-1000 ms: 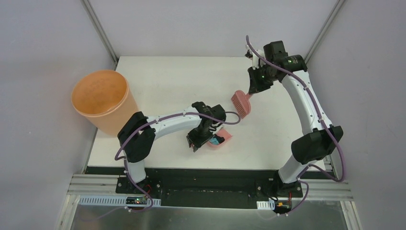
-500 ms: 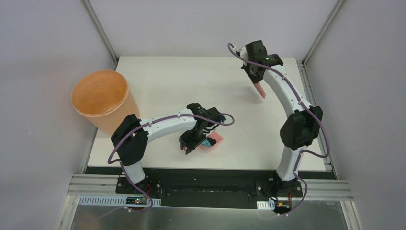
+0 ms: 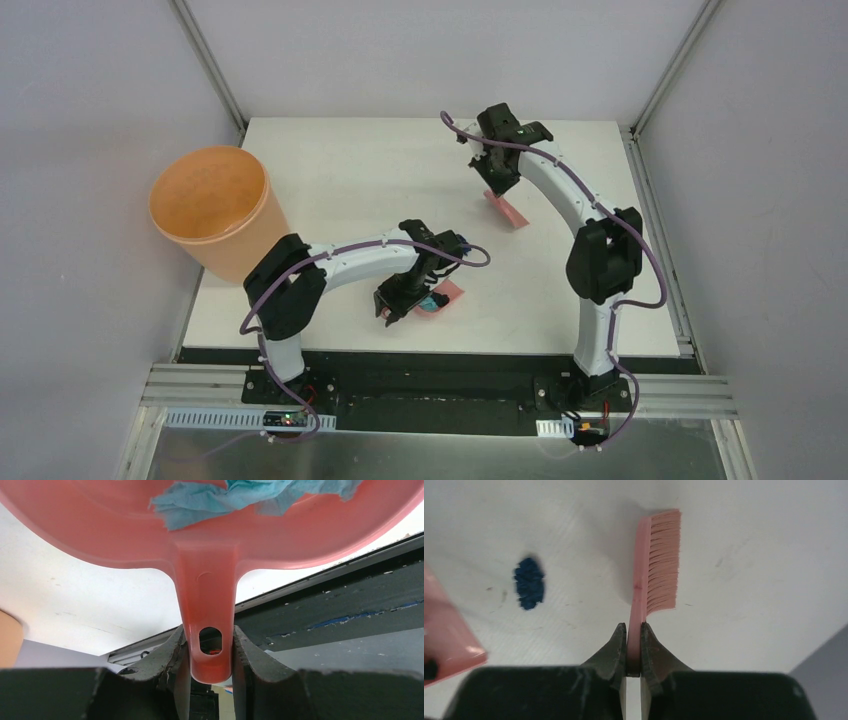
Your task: Sweep away the paper scraps from the table
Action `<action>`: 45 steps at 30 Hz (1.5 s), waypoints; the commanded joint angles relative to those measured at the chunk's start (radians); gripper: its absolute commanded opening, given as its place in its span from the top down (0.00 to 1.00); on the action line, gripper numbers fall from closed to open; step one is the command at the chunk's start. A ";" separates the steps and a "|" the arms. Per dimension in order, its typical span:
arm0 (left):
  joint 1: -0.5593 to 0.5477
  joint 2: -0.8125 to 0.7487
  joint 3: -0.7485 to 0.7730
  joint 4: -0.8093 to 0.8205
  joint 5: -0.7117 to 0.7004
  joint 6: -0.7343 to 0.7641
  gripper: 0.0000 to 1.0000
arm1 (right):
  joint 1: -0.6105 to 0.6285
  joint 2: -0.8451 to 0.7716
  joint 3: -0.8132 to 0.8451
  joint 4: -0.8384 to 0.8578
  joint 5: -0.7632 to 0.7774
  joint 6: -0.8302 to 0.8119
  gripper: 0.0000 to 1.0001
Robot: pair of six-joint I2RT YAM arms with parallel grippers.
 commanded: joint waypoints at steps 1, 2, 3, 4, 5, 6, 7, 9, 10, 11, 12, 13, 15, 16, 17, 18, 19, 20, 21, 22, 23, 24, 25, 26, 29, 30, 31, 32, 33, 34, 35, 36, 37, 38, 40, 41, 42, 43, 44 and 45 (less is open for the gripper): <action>0.005 0.029 0.026 0.035 -0.001 0.032 1.00 | 0.036 -0.085 -0.043 -0.103 -0.435 0.131 1.00; 0.005 0.042 0.028 0.042 -0.001 0.038 1.00 | 0.044 -0.108 -0.072 -0.103 -0.483 0.140 1.00; 0.006 0.055 0.031 0.044 0.000 0.044 1.00 | 0.051 -0.144 -0.107 -0.108 -0.530 0.142 1.00; 0.006 0.071 0.035 0.050 0.002 0.048 1.00 | 0.058 -0.168 -0.132 -0.113 -0.566 0.141 1.00; 0.007 0.086 0.041 0.057 0.006 0.049 1.00 | 0.064 -0.193 -0.158 -0.118 -0.608 0.141 1.00; 0.006 0.097 0.046 0.062 0.008 0.054 1.00 | 0.066 -0.218 -0.180 -0.124 -0.650 0.140 1.00; 0.006 0.110 0.050 0.067 0.011 0.054 1.00 | 0.066 -0.240 -0.201 -0.130 -0.692 0.138 1.00; 0.006 0.125 0.062 0.074 0.010 0.054 1.00 | 0.066 -0.281 -0.225 -0.150 -0.746 0.138 1.00; 0.006 0.127 0.066 0.077 0.008 0.052 1.00 | 0.066 -0.299 -0.229 -0.163 -0.754 0.130 1.00; 0.006 0.125 0.066 0.083 0.007 0.049 1.00 | 0.064 -0.317 -0.230 -0.173 -0.753 0.120 1.00; 0.006 0.119 0.066 0.087 0.006 0.049 1.00 | 0.059 -0.332 -0.225 -0.183 -0.743 0.115 1.00; 0.006 0.113 0.063 0.090 0.003 0.046 1.00 | 0.051 -0.341 -0.212 -0.199 -0.731 0.111 1.00; 0.006 0.099 0.058 0.091 -0.005 0.041 1.00 | 0.022 -0.345 -0.171 -0.239 -0.718 0.101 1.00; 0.005 0.089 0.055 0.094 -0.008 0.039 1.00 | -0.001 -0.344 -0.148 -0.254 -0.707 0.099 1.00; 0.007 0.076 0.049 0.099 -0.009 0.038 1.00 | -0.029 -0.347 -0.131 -0.258 -0.690 0.098 1.00; 0.007 0.061 0.042 0.107 -0.004 0.038 1.00 | -0.062 -0.350 -0.116 -0.249 -0.665 0.098 1.00; 0.006 0.046 0.034 0.116 0.003 0.039 1.00 | -0.093 -0.353 -0.105 -0.235 -0.634 0.099 1.00; 0.006 0.030 0.027 0.125 0.012 0.041 1.00 | -0.125 -0.354 -0.094 -0.216 -0.597 0.098 1.00; 0.005 0.016 0.021 0.133 0.014 0.041 1.00 | -0.147 -0.355 -0.087 -0.196 -0.531 0.099 1.00; 0.006 0.003 0.012 0.138 0.012 0.040 1.00 | -0.162 -0.357 -0.080 -0.179 -0.476 0.094 1.00; 0.006 -0.002 0.004 0.141 0.004 0.041 1.00 | -0.176 -0.357 -0.076 -0.160 -0.412 0.089 1.00; 0.005 -0.003 0.003 0.139 -0.003 0.042 1.00 | -0.186 -0.355 -0.071 -0.137 -0.323 0.092 1.00; 0.005 0.001 0.001 0.132 -0.008 0.040 1.00 | -0.195 -0.351 -0.064 -0.112 -0.236 0.095 1.00; 0.005 0.003 -0.001 0.129 -0.008 0.037 1.00 | -0.199 -0.347 -0.062 -0.089 -0.148 0.084 1.00; 0.003 -0.006 -0.013 0.136 0.012 0.027 1.00 | -0.202 -0.345 -0.089 0.017 0.069 0.006 1.00; 0.002 -0.011 -0.012 0.135 0.017 0.023 1.00 | -0.202 -0.343 -0.108 0.062 0.131 -0.032 1.00; -0.002 -0.014 -0.010 0.132 0.018 0.022 1.00 | -0.202 -0.338 -0.126 0.105 0.199 -0.074 1.00; -0.007 -0.017 -0.004 0.127 0.018 0.026 1.00 | -0.202 -0.330 -0.142 0.145 0.256 -0.112 1.00; -0.014 -0.019 0.003 0.120 0.018 0.033 1.00 | -0.204 -0.320 -0.158 0.195 0.326 -0.164 1.00; -0.021 -0.018 0.012 0.112 0.018 0.039 1.00 | -0.205 -0.309 -0.174 0.218 0.367 -0.199 1.00; -0.029 -0.015 0.022 0.098 0.034 0.045 1.00 | -0.207 -0.298 -0.189 0.273 0.432 -0.228 1.00; -0.035 -0.011 0.034 0.081 0.041 0.050 1.00 | -0.209 -0.288 -0.205 0.311 0.471 -0.259 1.00; -0.042 -0.005 0.046 0.065 0.042 0.053 1.00 | -0.212 -0.275 -0.218 0.339 0.509 -0.281 1.00; -0.047 0.001 0.057 0.048 0.045 0.055 1.00 | -0.216 -0.260 -0.224 0.355 0.531 -0.299 1.00; -0.058 0.014 0.073 0.017 0.052 0.062 1.00 | -0.222 -0.223 -0.220 0.344 0.538 -0.298 1.00; -0.063 0.020 0.078 0.009 0.055 0.066 1.00 | -0.222 -0.210 -0.212 0.310 0.521 -0.280 1.00; -0.068 0.027 0.083 0.002 0.055 0.069 1.00 | -0.222 -0.197 -0.199 0.266 0.488 -0.254 1.00; -0.072 0.034 0.087 -0.002 0.059 0.070 1.00 | -0.222 -0.185 -0.183 0.209 0.447 -0.220 1.00; -0.075 0.039 0.088 -0.005 0.064 0.072 1.00 | -0.221 -0.175 -0.166 0.153 0.394 -0.182 1.00; -0.077 0.043 0.092 -0.007 0.068 0.074 1.00 | -0.222 -0.167 -0.151 0.086 0.334 -0.137 1.00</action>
